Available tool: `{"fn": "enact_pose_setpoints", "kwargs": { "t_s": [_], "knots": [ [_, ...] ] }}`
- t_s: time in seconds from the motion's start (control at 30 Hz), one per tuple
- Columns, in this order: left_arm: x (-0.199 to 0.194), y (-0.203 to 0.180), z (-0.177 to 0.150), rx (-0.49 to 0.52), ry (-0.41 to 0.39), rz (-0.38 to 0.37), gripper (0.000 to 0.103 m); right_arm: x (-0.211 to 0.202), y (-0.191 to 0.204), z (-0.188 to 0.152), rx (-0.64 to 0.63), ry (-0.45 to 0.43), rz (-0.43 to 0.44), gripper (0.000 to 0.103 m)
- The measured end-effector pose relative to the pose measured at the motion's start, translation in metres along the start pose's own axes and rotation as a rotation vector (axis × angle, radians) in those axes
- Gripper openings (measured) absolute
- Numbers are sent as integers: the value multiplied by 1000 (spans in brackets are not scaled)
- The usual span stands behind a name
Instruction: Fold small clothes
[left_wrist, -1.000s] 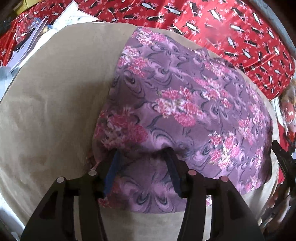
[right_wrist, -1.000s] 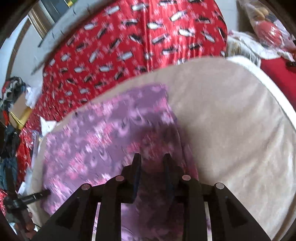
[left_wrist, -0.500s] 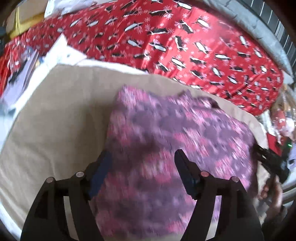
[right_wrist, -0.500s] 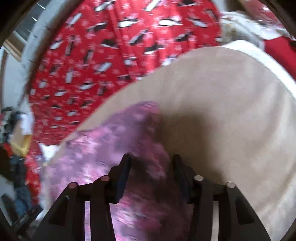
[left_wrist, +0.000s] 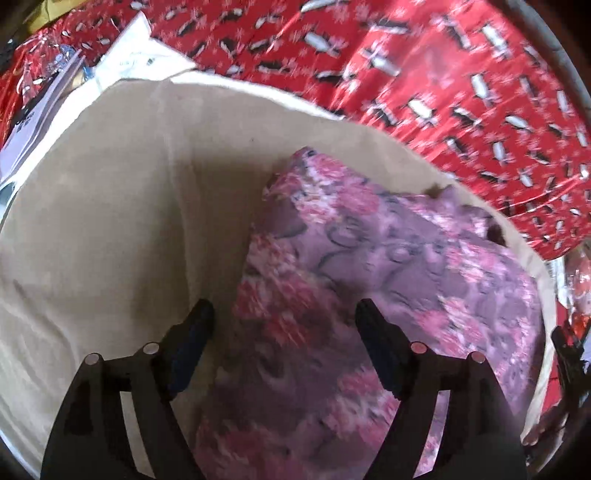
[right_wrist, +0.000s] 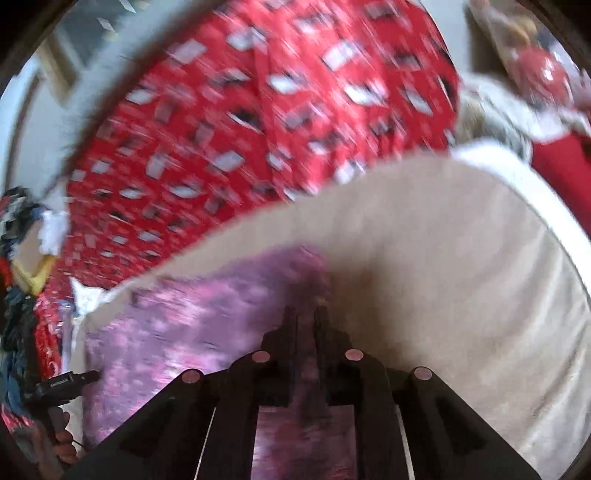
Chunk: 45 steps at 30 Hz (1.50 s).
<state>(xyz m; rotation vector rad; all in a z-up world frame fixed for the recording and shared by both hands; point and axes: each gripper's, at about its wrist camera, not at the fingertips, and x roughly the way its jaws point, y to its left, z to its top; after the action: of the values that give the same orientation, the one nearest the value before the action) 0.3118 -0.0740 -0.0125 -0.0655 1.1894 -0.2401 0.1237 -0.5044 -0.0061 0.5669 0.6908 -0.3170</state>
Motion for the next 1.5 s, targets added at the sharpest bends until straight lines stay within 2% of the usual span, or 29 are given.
{"fn": "enact_pose_setpoints", "kwargs": {
  "t_s": [0.07,0.1,0.13,0.2,0.3,0.4,0.47,0.5,0.6,0.73,0.77,0.8,0.9,0.97,1.03,1.1,1.17,1.27,1.5],
  "knots": [
    [6,-10,-8,37,25,33,80,12,9,-9,-52,47,-7,19],
    [11,-15,-10,54,41,52,80,30,12,-19,-89,140,-51,19],
    [11,-18,-13,64,33,71,80,38,12,-25,-104,187,-73,19],
    [3,-23,-14,72,22,84,79,25,21,-26,-120,128,-90,19],
    [-2,-30,-19,88,23,112,79,7,36,-28,-119,94,-8,19],
    [-5,-31,-24,84,16,123,79,7,60,-46,-204,122,20,22],
    [-8,-35,-32,87,16,120,79,15,74,-66,-271,182,3,23],
    [-9,-37,-35,99,15,128,79,24,79,-76,-306,234,-30,32],
    [-17,-41,-45,142,9,139,79,17,98,-82,-371,206,-90,34],
    [-36,-45,-66,172,-33,103,79,-5,109,-83,-356,159,-35,32],
    [-37,-45,-71,178,-35,95,79,-7,111,-86,-363,155,-38,37],
    [-35,-47,-76,191,-28,92,80,-6,113,-95,-367,168,-47,44],
    [-25,-49,-90,218,4,103,85,12,107,-118,-368,285,-117,47],
    [-29,-48,-95,224,-15,101,85,2,109,-118,-377,249,-122,46],
    [-29,-47,-97,230,4,101,85,-6,111,-113,-352,263,-115,47],
    [-28,-47,-99,239,19,107,85,-19,108,-109,-337,229,-115,47],
    [-27,-47,-103,246,24,116,85,-22,100,-110,-323,231,-145,51],
    [-27,-48,-107,253,31,121,86,-11,75,-119,-256,350,-188,53],
    [-28,-49,-108,293,50,137,86,-41,69,-100,-182,236,-175,54]
  ]
}}
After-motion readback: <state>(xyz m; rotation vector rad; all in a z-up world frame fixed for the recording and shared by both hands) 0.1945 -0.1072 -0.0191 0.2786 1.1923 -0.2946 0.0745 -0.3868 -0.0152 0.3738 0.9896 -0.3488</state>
